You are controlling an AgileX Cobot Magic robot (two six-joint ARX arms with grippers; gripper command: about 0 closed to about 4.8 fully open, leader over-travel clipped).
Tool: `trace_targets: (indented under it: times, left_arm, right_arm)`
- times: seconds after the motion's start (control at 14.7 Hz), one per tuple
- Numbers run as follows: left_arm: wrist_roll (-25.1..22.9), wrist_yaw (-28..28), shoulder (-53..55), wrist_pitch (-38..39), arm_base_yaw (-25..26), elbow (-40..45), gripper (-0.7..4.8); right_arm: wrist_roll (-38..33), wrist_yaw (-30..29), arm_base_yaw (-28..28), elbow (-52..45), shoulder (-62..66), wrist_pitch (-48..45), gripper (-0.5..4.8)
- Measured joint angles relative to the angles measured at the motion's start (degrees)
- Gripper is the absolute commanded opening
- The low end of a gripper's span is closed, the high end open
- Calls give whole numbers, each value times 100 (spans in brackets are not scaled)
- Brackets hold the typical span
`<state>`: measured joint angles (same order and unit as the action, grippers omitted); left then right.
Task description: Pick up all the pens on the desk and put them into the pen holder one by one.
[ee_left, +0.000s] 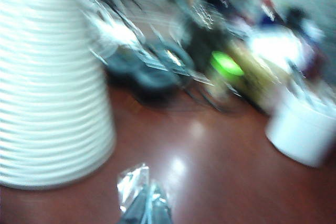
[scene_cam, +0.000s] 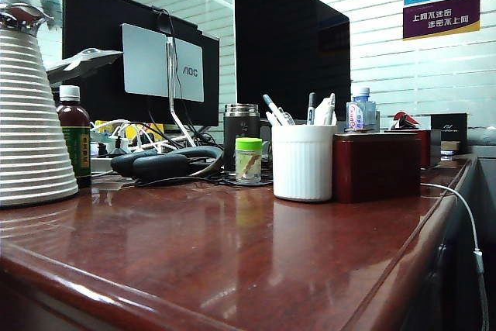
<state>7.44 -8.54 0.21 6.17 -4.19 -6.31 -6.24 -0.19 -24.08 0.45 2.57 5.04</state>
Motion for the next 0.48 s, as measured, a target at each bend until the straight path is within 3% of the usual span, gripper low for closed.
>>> trace_targets:
  times: [0.2, 0.34, 0.48]
  left_arm:
    - [-4, 247, -13, -448, 726, 4, -5]
    - [-4, 258, -13, -511, 868, 4, -5]
    - [-7, 256, -13, -509, 859, 4, -5]
  right_arm:
    - [0, -24, 98, 0, -61, 35, 4]
    - [-11, -127, 992, 0, -238, -39, 4]
    - [-15, -85, 1386, 0, -238, -48, 4]
